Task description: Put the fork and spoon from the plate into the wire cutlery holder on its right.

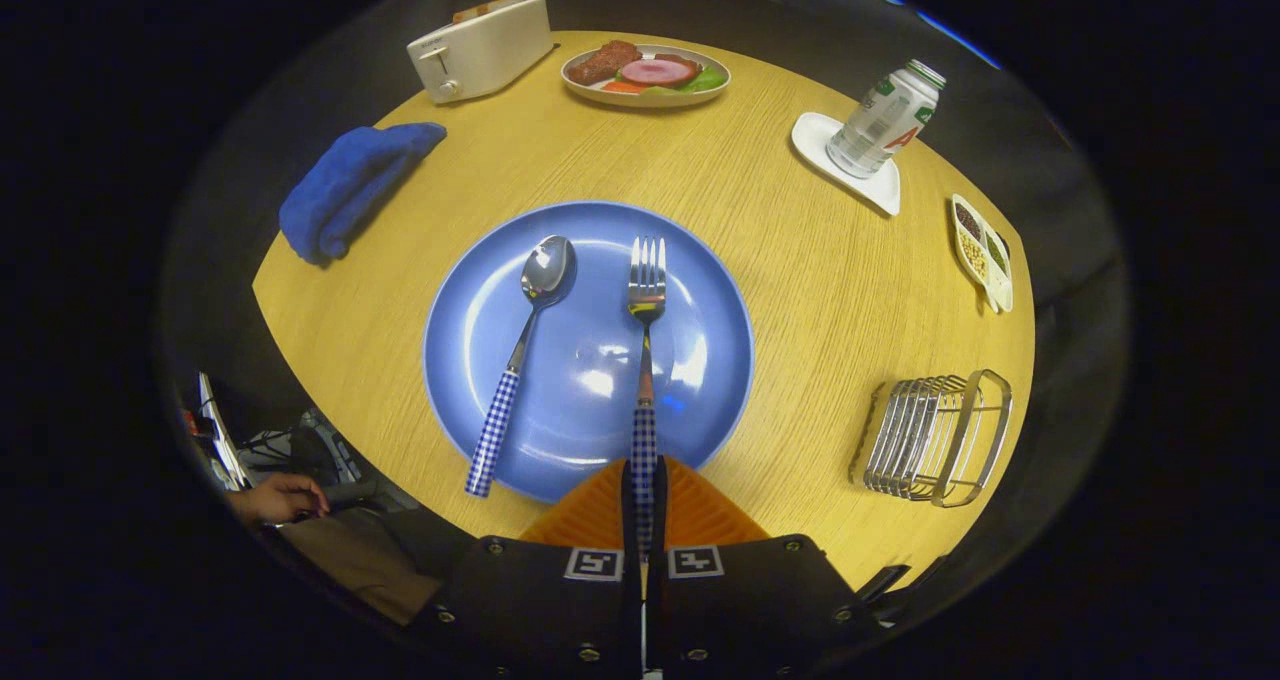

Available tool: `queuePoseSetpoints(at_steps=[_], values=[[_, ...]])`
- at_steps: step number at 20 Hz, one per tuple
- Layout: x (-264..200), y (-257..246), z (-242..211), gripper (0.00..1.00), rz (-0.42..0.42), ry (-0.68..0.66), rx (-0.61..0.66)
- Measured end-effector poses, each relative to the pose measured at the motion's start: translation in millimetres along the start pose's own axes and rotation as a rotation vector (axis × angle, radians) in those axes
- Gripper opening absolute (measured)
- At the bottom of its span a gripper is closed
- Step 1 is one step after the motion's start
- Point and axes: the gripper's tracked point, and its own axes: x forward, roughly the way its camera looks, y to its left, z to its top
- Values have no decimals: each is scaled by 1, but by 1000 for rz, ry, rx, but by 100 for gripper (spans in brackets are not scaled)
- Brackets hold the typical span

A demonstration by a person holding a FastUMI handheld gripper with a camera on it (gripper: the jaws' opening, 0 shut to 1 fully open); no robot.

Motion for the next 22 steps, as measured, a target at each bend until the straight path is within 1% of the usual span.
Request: queuePoseSetpoints(at_steps=[3,8,11,14,19,22], values=[[-9,-12,-5,2,-27,12,-23],[-28,-23,-9,2,-30,12,-67],[-46,-45,-12,2,-51,15,-107],[-64,-74,-20,2,-93,37,-145],[-90,-110,-35,2,-135,67,-168],[-101,-121,-48,2,-129,94,-161]])
